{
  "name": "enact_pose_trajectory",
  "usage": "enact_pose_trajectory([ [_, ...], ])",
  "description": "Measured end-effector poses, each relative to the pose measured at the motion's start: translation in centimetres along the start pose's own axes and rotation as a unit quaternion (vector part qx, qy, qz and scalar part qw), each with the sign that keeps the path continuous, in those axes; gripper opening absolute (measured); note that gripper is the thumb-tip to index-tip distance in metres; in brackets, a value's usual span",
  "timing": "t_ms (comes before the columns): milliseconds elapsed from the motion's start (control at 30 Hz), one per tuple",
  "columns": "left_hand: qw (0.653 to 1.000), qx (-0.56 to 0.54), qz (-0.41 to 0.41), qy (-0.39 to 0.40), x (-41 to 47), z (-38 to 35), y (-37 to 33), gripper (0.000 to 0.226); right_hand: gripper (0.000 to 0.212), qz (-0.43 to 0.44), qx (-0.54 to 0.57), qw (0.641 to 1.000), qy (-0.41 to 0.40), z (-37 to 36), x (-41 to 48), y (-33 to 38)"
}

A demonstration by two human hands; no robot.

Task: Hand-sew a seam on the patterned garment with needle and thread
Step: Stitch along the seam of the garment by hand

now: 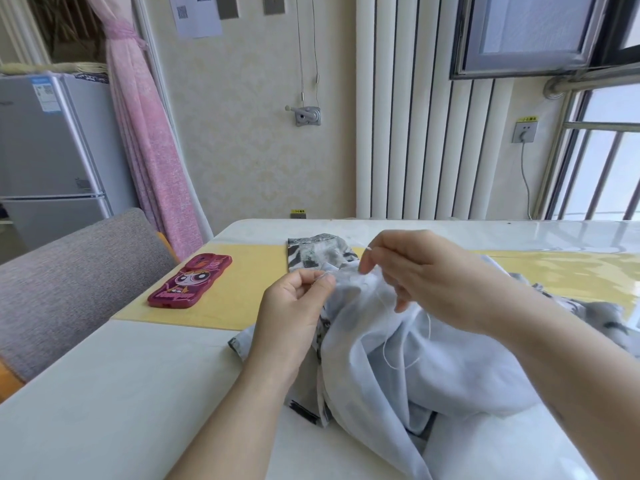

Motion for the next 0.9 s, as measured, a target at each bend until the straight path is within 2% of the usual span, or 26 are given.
enact_pose_trajectory([
  [67,0.999,-0.031,-0.001,0.016,-0.2,-0.2,-0.4,0.006,0.028,0.000,-0.015,1.000,0.017,-1.0,-0.2,-0.1],
  [167,0.998,-0.059,-0.003,0.027,-0.4,-0.3,-0.7,0.016,0.028,-0.015,-0.065,0.997,0.027,-2.0,-0.4,-0.7],
  [267,0.997,-0.075,-0.002,0.025,-0.4,-0.2,-0.9,0.017,0.028,-0.030,-0.097,0.995,0.024,-2.1,-0.3,-1.2],
  [733,0.996,-0.087,-0.007,0.009,-0.2,0.0,-0.8,0.017,0.027,-0.031,-0.117,0.992,0.034,-2.3,-0.4,-1.2],
  [900,0.996,-0.090,-0.004,0.012,-0.3,-0.1,-0.8,0.009,0.027,-0.027,-0.118,0.992,0.035,-2.3,-0.4,-1.3],
])
Point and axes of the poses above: each hand's wrist, its own x-axis towards the middle knuckle, its own z-axis out of the back of the hand, y = z × x, the point moved 5 cm from there along x, towards the middle knuckle, and after that the axes turned 12 degrees about x, right-handed, at the moved point
